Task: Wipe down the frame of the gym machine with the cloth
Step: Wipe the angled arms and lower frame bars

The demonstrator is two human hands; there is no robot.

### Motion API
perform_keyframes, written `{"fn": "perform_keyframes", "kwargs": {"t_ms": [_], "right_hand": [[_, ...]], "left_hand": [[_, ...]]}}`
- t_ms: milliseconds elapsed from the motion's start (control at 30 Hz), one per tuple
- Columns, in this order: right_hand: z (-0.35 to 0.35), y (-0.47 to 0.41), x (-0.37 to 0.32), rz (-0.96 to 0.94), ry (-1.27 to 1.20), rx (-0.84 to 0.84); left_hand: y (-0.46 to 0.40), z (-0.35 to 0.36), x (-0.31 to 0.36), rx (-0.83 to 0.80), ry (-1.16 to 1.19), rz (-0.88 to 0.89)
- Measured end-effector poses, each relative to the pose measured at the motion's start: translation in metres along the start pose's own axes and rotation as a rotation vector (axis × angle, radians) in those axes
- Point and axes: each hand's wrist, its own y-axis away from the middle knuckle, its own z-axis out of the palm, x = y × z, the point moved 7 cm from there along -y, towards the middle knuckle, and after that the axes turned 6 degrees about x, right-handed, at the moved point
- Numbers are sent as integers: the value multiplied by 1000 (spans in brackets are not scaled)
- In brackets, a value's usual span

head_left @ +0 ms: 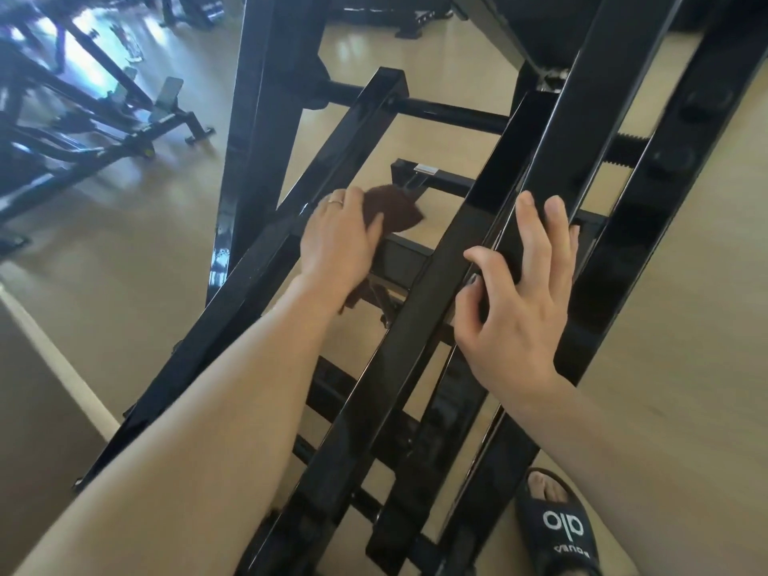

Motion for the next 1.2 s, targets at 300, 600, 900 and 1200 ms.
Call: {"fn": "perform_keyframes", "kwargs": {"t_ms": [300, 600, 900, 1200], "right_hand": [[-3, -1, -3, -15, 63, -44], [0, -11, -27, 20, 299, -275], [12, -8, -30, 49, 375, -326], [-9, 14, -75, -140, 128, -500]], "left_hand": [[75, 6, 45, -66, 310, 121], [52, 2, -23, 12, 213, 56], [-2, -2, -60, 90, 146, -80], [65, 13, 20, -33, 378, 157]]}}
